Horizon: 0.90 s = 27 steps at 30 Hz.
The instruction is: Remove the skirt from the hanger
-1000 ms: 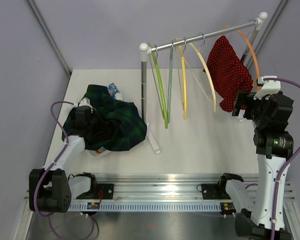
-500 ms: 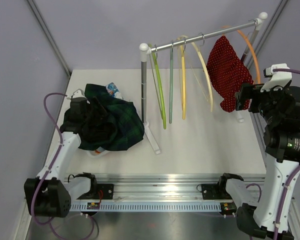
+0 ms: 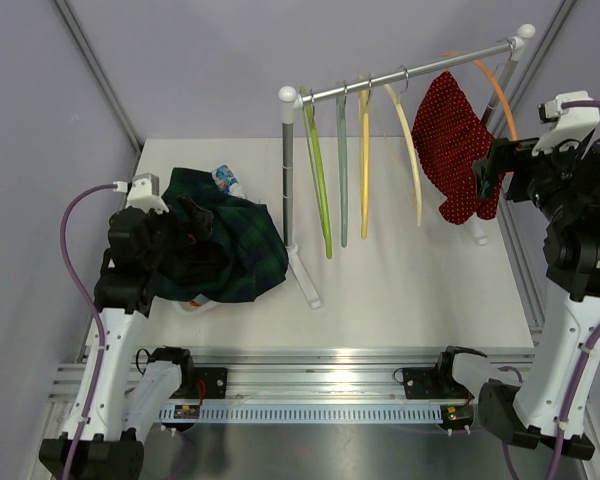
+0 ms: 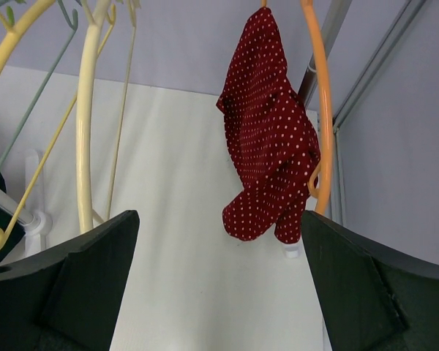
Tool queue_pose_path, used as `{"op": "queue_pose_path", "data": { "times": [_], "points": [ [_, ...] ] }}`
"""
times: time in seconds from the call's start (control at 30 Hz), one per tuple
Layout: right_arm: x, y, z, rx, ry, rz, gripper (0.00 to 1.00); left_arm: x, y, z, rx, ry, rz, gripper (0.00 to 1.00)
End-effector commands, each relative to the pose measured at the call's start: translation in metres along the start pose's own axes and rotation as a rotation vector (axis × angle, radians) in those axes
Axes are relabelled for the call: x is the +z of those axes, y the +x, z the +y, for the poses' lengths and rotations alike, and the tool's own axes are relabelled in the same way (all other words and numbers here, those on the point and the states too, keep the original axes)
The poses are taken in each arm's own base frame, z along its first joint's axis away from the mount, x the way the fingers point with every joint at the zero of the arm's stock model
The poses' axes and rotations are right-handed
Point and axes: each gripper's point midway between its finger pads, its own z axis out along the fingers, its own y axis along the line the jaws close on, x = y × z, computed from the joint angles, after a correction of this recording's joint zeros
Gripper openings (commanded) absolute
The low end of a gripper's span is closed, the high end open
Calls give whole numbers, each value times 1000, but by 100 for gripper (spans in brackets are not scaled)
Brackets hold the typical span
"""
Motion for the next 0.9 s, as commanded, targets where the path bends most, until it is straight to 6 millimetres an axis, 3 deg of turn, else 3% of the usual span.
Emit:
{"op": "queue_pose_path", "data": {
  "times": [0.0, 0.1, 0.13, 0.17, 0.23, 0.27, 0.3, 0.33, 0.37, 0.43, 0.7, 0.87],
  "points": [
    [15, -13, -5, -7, -14, 7, 100, -18, -3, -30, 189, 221, -73, 99],
    [33, -26, -11, 2, -44, 18, 99, -36, -6, -50, 258, 349, -176, 99],
    [30, -41, -13, -12, -45, -17, 99, -35, 8, -51, 260, 385, -160, 99],
    [47, -38, -17, -7, -68, 8, 99, -36, 7, -53, 263, 403, -190, 99],
    [64, -46, -39, -3, -43, 6, 100, -39, 20, -53, 262, 428, -193, 99],
    [69, -49, -39, 9, -98, -4, 100, -39, 23, -52, 263, 428, -193, 99],
    [73, -48, -55, 32, -90, -1, 99, -39, 25, -50, 263, 426, -195, 99],
    [71, -61, -59, 25, -103, -34, 99, -40, 28, -50, 274, 427, -188, 99],
    [90, -49, -63, 61, -168, 3, 99, -43, 28, -49, 277, 419, -178, 99],
    [107, -38, -77, 50, -168, 18, 98, -44, 26, -49, 282, 413, -192, 99],
    [145, -10, -91, 84, -205, 80, 90, -44, 27, -47, 294, 396, -185, 99],
    [172, 8, -101, 114, -226, 115, 76, -44, 28, -46, 294, 391, -182, 99]
  ]
}}
